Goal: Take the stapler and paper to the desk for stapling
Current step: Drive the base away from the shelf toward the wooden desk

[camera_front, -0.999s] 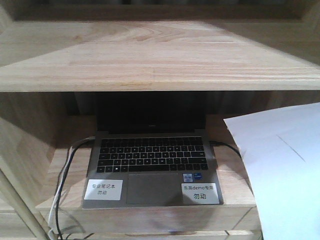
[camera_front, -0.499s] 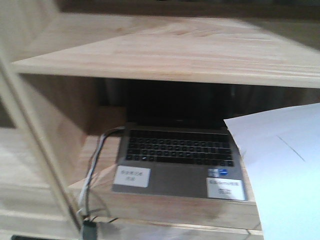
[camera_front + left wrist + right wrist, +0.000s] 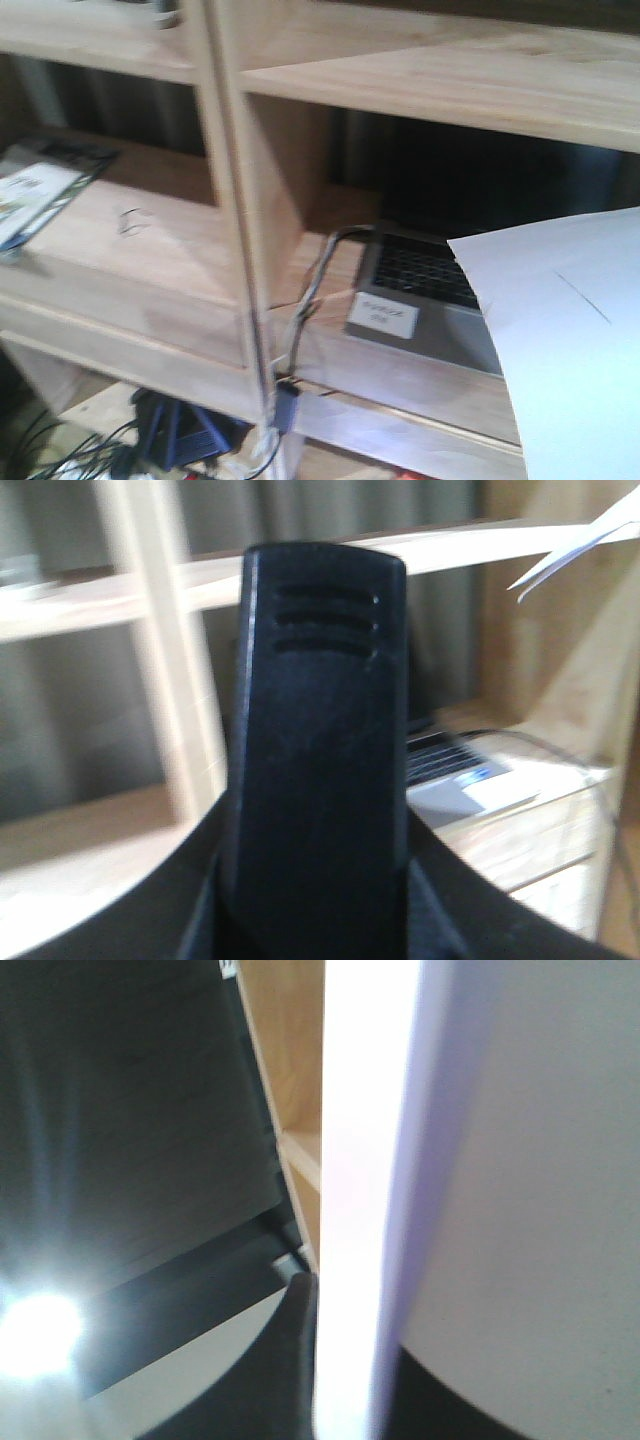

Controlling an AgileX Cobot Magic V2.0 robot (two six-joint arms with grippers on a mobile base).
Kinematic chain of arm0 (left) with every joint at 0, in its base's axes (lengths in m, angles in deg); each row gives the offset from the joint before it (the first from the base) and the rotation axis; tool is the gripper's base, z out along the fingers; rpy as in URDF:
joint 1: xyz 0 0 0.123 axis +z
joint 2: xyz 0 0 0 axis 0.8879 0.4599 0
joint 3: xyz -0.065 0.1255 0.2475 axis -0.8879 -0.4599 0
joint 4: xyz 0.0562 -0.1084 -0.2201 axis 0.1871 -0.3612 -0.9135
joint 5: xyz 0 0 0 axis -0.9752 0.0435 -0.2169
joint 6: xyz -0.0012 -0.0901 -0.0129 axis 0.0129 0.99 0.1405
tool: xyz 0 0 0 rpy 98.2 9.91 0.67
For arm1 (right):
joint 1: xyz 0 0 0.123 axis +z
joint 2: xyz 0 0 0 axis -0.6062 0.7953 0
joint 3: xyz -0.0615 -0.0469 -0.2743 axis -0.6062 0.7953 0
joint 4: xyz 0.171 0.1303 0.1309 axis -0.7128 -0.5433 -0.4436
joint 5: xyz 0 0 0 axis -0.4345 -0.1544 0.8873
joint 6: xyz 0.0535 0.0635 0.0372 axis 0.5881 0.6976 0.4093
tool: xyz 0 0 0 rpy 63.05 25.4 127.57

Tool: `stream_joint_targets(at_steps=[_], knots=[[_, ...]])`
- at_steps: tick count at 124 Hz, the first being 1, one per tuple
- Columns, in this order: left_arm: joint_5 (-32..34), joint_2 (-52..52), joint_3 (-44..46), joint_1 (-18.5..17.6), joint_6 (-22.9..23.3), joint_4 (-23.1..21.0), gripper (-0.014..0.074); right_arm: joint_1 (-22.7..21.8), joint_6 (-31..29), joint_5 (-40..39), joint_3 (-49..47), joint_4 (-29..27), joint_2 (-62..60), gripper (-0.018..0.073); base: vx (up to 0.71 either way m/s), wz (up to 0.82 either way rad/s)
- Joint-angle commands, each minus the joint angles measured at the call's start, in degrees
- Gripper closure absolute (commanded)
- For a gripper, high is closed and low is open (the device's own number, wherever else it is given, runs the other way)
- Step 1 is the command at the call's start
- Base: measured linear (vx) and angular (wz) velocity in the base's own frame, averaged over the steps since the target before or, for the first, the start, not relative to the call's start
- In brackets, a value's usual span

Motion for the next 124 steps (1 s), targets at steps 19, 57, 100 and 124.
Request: stream_joint_targets(at_steps=[19,57,100,124], knots=[[7.0,0.7,1.3,-0.1,0.0,-1.1,0.0603,-0.4,0.0,-2.4,-1.4,-0.6,0.9,0.0565,-0.12,0.47],[7.0,0.7,1.3,-0.1,0.0,-1.1,0.0603,-0.4,0.0,-2.4,-1.4,-0.6,0.9,0.0565,-0.12,0.47],[7.0,0.7,1.3,-0.1,0.0,-1.1,0.0603,-0.4,0.0,-2.4,-1.4,-0.6,0.9,0.0565,-0.12,0.47],[7.0,0.7,1.3,-0.1,0.0,-1.1,0.0603,-0.4,0.0,-2.4,-1.4,-0.6,0.9,0.0565,-0.12,0.46]])
